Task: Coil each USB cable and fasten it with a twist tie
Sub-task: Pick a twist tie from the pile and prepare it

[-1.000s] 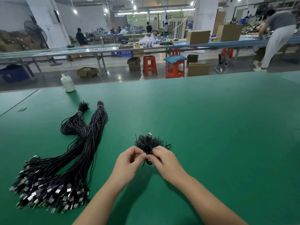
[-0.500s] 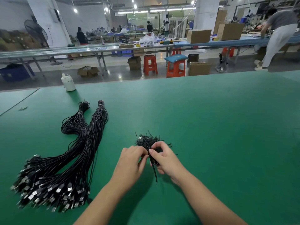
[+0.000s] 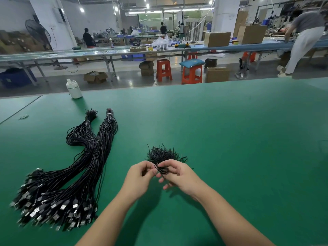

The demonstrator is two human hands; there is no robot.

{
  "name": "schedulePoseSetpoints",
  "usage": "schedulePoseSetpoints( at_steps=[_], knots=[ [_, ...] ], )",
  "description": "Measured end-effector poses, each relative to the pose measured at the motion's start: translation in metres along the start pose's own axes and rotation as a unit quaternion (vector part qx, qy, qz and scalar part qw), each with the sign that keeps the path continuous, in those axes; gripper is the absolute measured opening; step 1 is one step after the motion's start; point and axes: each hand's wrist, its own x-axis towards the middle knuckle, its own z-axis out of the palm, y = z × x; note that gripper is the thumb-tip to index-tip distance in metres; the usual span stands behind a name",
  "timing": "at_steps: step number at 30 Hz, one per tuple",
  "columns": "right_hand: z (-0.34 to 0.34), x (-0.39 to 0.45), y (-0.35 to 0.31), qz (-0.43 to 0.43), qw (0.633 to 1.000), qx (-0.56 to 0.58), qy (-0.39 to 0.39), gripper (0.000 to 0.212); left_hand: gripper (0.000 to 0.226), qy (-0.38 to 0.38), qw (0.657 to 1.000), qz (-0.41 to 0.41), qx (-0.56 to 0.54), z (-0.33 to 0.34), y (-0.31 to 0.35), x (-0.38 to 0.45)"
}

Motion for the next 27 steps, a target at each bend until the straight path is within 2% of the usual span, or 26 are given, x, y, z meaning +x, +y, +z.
schedulePoseSetpoints(
  at_steps=[2,4,6,7,9,12,14,16,19,21,23,26,27],
  knots=[
    [0.002,0.002,0.004,-0.017,0.999,-0.019,0.034,0.02,0.021,0.009,1.0,0.005,0.025,0.002,-0.003,-0.001],
    [0.002,0.005,0.006,-0.024,0.996,-0.049,0.075,0.013,0.023,0.017,0.998,0.014,0.051,0.004,-0.006,-0.002],
    [0.002,0.006,0.006,-0.019,0.992,-0.091,0.084,0.003,0.024,0.024,0.995,0.029,0.094,0.006,-0.008,-0.003],
    [0.002,0.006,0.006,-0.019,0.991,-0.102,0.084,0.01,0.025,0.03,0.991,0.046,0.12,0.007,-0.008,-0.004],
    [0.005,0.008,0.007,-0.018,0.99,-0.102,0.095,0.015,0.025,0.046,0.979,0.11,0.167,0.008,-0.007,-0.006],
    [0.009,0.01,0.007,-0.008,0.991,-0.038,0.128,0.013,0.02,0.045,0.942,0.237,0.235,0.008,-0.008,-0.01],
    [0.011,0.01,0.008,-0.006,0.991,-0.014,0.135,0.013,0.018,0.042,0.933,0.267,0.237,0.008,-0.012,-0.012],
    [0.011,0.009,0.009,-0.016,0.994,-0.001,0.109,0.004,0.019,0.045,0.944,0.252,0.211,0.008,-0.013,-0.013],
    [0.01,0.006,0.007,-0.027,0.998,0.029,0.049,0.018,0.024,0.055,0.975,0.169,0.13,0.008,-0.014,-0.012],
    [0.008,0.006,0.005,-0.03,0.999,0.001,0.023,0.023,0.022,0.058,0.989,0.109,0.084,0.007,-0.015,-0.008],
    [0.006,0.007,0.005,-0.037,0.998,-0.046,0.019,0.029,0.021,0.054,0.993,0.077,0.069,0.005,-0.016,-0.006],
    [0.006,0.007,0.002,-0.026,0.992,-0.114,0.043,0.021,0.023,0.041,0.994,0.072,0.066,0.005,-0.017,-0.005],
    [0.005,0.007,0.002,-0.022,0.988,-0.142,0.048,0.028,0.024,0.038,0.993,0.08,0.073,0.006,-0.017,-0.005]
  ],
)
